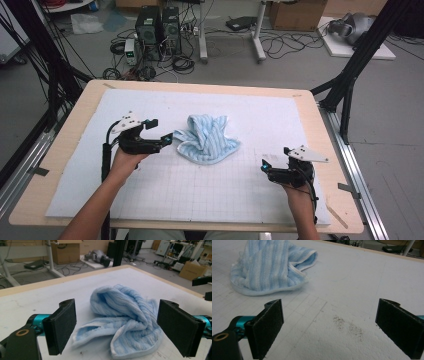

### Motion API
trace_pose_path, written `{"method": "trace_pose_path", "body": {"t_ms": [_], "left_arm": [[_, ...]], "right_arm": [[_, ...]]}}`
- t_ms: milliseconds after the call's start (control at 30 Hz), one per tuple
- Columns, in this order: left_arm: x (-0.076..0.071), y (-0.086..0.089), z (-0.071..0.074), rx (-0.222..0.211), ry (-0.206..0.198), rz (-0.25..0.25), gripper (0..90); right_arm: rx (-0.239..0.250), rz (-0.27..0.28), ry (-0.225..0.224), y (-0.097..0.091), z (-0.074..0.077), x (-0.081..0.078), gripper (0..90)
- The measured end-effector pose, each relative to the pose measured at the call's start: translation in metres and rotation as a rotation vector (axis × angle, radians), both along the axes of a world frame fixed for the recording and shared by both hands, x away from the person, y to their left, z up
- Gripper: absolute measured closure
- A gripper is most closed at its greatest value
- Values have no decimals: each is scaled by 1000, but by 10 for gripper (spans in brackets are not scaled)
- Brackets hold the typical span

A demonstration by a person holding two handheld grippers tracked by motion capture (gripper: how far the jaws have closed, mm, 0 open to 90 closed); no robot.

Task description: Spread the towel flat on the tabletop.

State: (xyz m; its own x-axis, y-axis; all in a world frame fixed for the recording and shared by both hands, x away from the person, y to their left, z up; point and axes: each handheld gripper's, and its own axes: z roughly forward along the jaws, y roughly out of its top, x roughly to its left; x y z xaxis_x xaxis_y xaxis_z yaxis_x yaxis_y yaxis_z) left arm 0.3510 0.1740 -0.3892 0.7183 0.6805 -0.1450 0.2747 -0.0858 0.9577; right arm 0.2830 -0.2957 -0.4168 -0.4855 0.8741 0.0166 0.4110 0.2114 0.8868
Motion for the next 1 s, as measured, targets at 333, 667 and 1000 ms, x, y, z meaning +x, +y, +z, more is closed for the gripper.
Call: {"method": "trace_pose_path", "body": {"t_ms": [333,667,1000], "left_arm": [[26,-48,-8,52,68,-47,175],[49,-100,-33,222,176,-93,296],[45,-98,-32,277,127,-124,771]], "right_arm": [[-4,2,8,0,-1,1,69],[-1,-3,14,-1,-2,1,69],[3,-5,13,-3,-2,1,69]]}}
